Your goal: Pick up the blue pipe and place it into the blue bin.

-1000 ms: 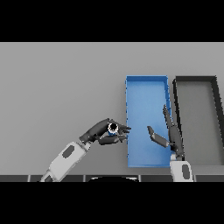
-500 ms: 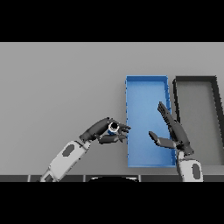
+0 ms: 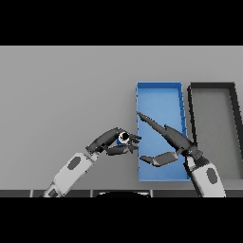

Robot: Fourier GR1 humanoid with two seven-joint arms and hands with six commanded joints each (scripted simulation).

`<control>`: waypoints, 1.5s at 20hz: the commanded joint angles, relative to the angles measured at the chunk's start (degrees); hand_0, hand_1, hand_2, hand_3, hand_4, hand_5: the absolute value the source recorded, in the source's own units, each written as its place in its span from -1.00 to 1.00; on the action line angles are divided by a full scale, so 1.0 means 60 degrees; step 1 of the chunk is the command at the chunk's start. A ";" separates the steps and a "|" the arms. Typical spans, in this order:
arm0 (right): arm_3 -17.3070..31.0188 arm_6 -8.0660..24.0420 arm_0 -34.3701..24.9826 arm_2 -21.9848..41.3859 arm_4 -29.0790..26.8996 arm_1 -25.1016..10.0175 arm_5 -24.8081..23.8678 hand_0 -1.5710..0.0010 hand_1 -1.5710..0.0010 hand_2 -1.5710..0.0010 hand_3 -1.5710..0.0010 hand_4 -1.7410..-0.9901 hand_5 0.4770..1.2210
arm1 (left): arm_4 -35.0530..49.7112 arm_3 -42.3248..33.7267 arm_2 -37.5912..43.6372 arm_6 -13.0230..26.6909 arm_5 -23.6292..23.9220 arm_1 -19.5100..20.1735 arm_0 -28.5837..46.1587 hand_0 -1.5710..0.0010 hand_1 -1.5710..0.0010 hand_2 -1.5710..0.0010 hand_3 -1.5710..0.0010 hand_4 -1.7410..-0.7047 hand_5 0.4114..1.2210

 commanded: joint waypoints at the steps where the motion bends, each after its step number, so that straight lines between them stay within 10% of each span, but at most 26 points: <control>1: 0.0005 0.0110 -0.0273 0.0126 -0.0105 -0.0010 0.0104 1.00 1.00 1.00 1.00 0.18 -0.87 | -0.0025 -0.0054 -0.0042 -0.0049 -0.0003 -0.0001 0.0044 -1.00 -1.00 -1.00 -0.83 -0.98 1.00; 19: 0.2649 0.1228 -0.3706 0.1659 0.0067 0.1702 0.1168 0.93 0.89 0.85 0.94 0.26 -0.89 | 0.0708 0.0196 0.0200 -0.0149 -0.0826 -0.0016 -0.0137 -1.00 -0.99 -1.00 -0.78 -0.95 1.00; 23: 0.2893 0.1394 -0.4031 0.1841 -0.0050 0.1935 0.1457 0.11 0.09 0.09 0.28 -0.23 -0.80 | -0.0648 0.0050 -0.0145 -0.0050 -0.0256 0.0265 -0.0330 -0.12 -0.06 -0.01 0.15 -0.75 1.00; 27: 0.3006 0.1850 -0.4098 0.1834 -0.0626 0.2193 0.1144 -0.54 -0.55 -0.55 -0.40 -0.34 -0.39 | 0.0058 -0.0030 0.0044 -0.0490 -0.0396 0.0023 0.0010 -0.56 -0.54 -0.53 0.33 -0.90 0.95; 30: 0.2915 0.1097 -0.3835 0.1883 -0.0169 0.2230 0.1080 -0.77 -0.77 -0.77 -0.69 -0.25 0.29 | 0.0275 0.0092 0.0146 -0.0429 -0.0458 -0.0191 0.0007 -0.77 -0.77 -0.76 0.30 -0.95 0.98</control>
